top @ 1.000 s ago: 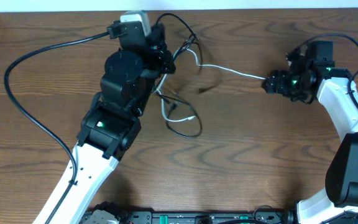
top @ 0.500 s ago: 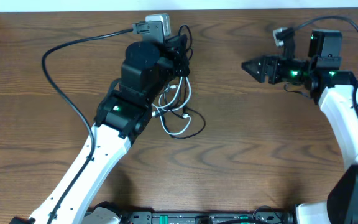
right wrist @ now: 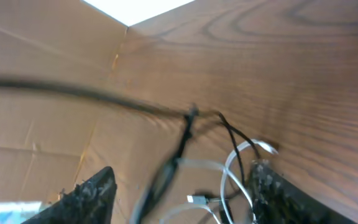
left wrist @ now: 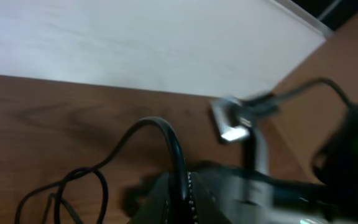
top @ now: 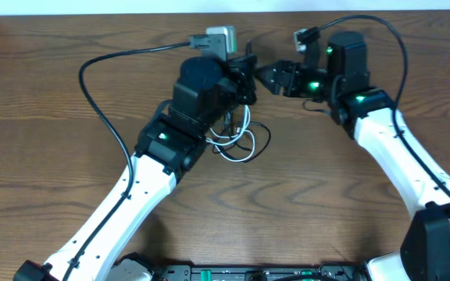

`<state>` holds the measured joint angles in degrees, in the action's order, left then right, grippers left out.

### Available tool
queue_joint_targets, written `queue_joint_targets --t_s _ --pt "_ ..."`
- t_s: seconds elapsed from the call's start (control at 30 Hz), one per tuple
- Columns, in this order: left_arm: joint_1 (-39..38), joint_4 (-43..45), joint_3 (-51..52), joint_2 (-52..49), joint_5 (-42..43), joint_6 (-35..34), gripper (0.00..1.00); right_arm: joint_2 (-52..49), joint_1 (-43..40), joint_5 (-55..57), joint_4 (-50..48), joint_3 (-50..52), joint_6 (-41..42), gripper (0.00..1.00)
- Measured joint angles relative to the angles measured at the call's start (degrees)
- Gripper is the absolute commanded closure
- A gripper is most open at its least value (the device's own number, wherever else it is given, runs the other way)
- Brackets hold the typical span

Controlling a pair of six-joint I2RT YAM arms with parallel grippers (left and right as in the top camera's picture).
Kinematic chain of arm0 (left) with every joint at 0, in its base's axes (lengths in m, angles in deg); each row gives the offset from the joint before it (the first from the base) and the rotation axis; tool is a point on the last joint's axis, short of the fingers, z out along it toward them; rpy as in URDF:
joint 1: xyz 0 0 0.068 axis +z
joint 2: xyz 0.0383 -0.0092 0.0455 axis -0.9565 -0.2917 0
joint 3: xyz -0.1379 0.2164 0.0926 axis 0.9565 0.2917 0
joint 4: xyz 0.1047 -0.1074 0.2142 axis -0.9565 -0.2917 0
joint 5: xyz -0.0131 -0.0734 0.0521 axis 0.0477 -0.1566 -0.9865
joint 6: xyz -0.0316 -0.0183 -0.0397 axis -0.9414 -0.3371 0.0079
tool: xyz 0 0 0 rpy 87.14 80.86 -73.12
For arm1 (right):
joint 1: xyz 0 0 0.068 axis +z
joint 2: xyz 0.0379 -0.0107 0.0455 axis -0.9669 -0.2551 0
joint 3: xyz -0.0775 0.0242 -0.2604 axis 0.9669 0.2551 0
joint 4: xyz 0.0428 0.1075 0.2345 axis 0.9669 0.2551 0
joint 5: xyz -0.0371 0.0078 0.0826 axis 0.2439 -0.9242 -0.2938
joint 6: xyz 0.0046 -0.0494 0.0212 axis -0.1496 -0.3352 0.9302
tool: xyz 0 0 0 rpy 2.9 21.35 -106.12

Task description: Untangle cables

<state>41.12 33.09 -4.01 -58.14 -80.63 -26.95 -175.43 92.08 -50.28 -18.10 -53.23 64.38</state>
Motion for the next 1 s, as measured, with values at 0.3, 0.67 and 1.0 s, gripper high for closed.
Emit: queue_joint_targets --t_s 0.3,0.67,1.0 --pt "-2.03 -0.2 0.0 0.0 0.61 -0.26 0.92 -7.06 1.81 4.02 -2.78 0.0 5.86 0.84" --pt "-0.46 -0.76 0.0 0.15 -3.34 1.07 0.93 -7.93 -0.81 11.63 10.71 -0.24 2.56 0.99" --pt "7.56 -2.84 0.35 4.33 -3.76 2.21 0.93 -7.96 -8.61 20.17 20.24 -0.72 -8.44 0.99"
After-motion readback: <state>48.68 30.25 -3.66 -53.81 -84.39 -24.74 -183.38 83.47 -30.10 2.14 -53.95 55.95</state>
